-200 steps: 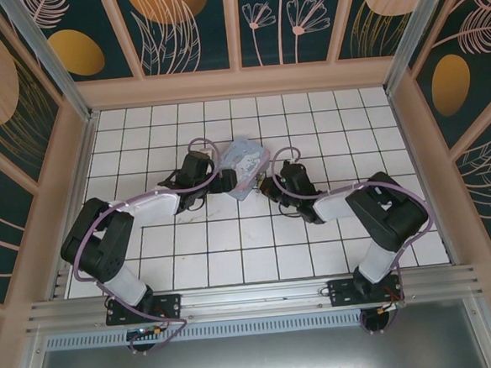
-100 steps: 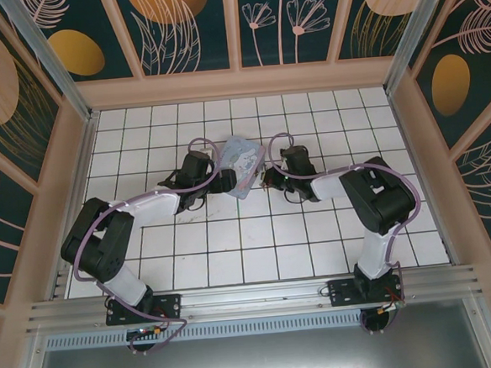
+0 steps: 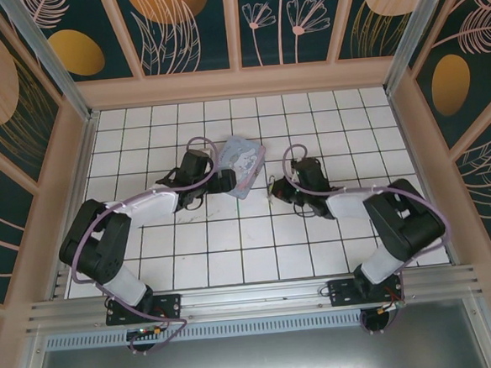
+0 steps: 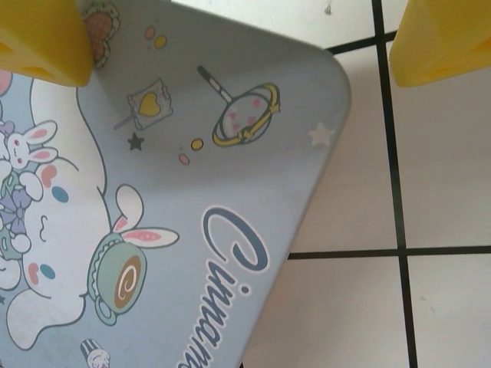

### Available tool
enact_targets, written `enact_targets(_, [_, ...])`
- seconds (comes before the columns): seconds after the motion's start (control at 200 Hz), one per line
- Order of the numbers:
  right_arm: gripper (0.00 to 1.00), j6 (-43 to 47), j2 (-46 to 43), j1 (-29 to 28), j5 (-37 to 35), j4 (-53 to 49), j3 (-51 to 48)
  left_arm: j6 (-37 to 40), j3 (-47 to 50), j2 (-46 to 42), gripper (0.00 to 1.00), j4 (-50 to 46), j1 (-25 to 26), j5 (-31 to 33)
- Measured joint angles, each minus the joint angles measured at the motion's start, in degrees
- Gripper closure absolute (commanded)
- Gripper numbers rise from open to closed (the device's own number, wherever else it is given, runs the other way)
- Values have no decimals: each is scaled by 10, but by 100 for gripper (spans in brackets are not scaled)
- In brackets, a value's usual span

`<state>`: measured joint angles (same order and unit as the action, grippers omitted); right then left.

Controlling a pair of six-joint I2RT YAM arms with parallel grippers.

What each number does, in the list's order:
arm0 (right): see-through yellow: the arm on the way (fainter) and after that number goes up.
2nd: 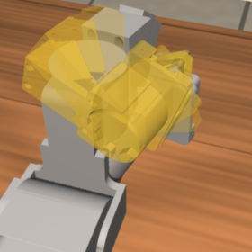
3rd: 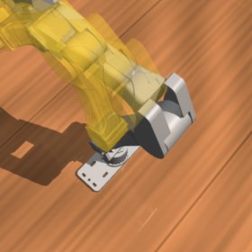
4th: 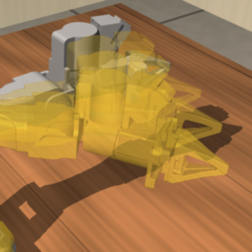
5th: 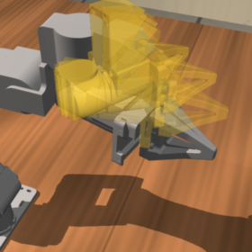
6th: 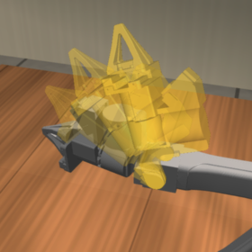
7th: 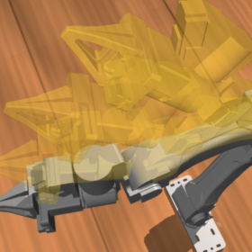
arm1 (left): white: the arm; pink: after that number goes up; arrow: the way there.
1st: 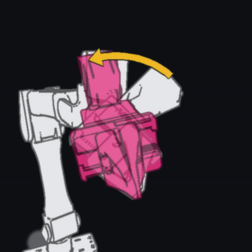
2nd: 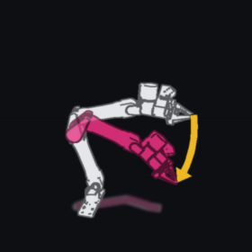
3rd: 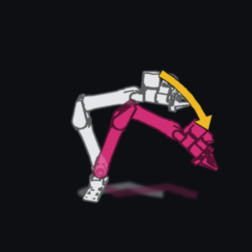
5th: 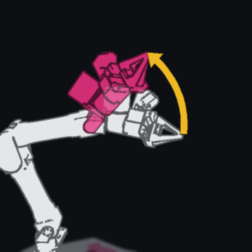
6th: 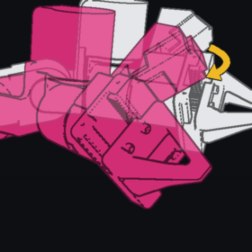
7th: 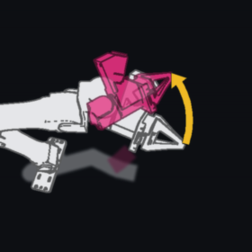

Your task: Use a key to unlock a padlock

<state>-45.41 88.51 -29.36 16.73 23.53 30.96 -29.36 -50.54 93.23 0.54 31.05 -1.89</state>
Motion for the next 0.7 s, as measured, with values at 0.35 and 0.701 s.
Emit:
enact_targets(0.35, [88,-36,-108,11,-32,-59,-94,-23,-14,-79,1,-75,0,-33])
enact_targets(0.701, [6,-27,-306,63,-63,-213,-107,-48,-59,-181,2,-121,0,-33])
